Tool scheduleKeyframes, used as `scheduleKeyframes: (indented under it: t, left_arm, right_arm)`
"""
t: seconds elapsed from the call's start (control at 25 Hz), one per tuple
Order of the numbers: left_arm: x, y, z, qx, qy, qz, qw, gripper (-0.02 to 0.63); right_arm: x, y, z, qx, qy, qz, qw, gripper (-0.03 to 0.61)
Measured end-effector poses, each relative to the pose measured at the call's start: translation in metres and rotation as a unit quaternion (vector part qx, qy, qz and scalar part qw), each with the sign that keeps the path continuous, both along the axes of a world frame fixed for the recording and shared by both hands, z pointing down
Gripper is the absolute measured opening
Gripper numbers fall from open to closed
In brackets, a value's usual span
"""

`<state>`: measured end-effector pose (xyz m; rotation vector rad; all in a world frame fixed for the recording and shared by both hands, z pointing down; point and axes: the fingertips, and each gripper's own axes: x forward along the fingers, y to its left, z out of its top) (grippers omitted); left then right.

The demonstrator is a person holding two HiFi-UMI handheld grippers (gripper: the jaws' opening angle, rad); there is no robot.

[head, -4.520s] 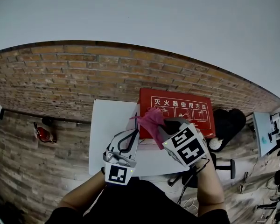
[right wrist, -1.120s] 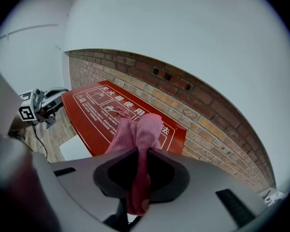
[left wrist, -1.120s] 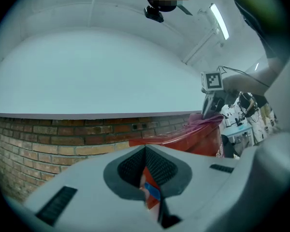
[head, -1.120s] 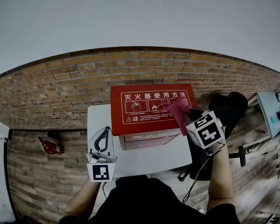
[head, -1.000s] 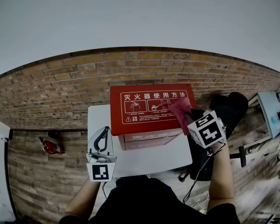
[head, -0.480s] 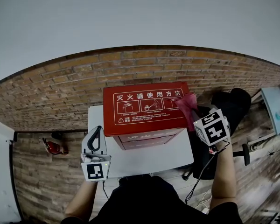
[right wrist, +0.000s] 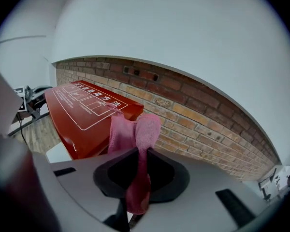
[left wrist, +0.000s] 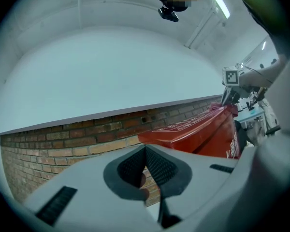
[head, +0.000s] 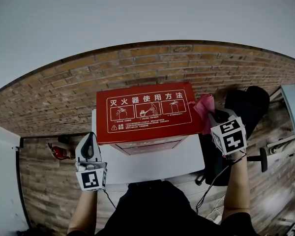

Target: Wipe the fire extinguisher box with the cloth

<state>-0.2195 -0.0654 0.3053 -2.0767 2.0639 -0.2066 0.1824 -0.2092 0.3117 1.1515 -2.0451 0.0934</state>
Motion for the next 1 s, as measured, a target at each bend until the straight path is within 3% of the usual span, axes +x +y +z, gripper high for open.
scheduleKeyframes:
  t: [0.48, 0.72, 1.0]
  left_arm:
    - [-0.003, 0.013, 0.0, -0.017, -0.013, -0.055, 0.9983, 0.021]
    - [-0.013, 0.031, -0.008, -0.006, -0.006, -0.059, 0.9982, 0.021]
    - [-0.013, 0.044, -0.05, 0.035, -0.083, -0.006, 0.9959, 0.021]
  right_arm:
    - [0.027, -0.022, 0.016, -0.003, -0.141, 0.008, 0.99, 0.061]
    - [0.022, -0.018, 0.021, 0.017, -0.24, 0.038, 0.97, 0.061]
    - [0.017, 0.013, 0.015, 0.011, -0.318, 0.093, 0.944, 0.061]
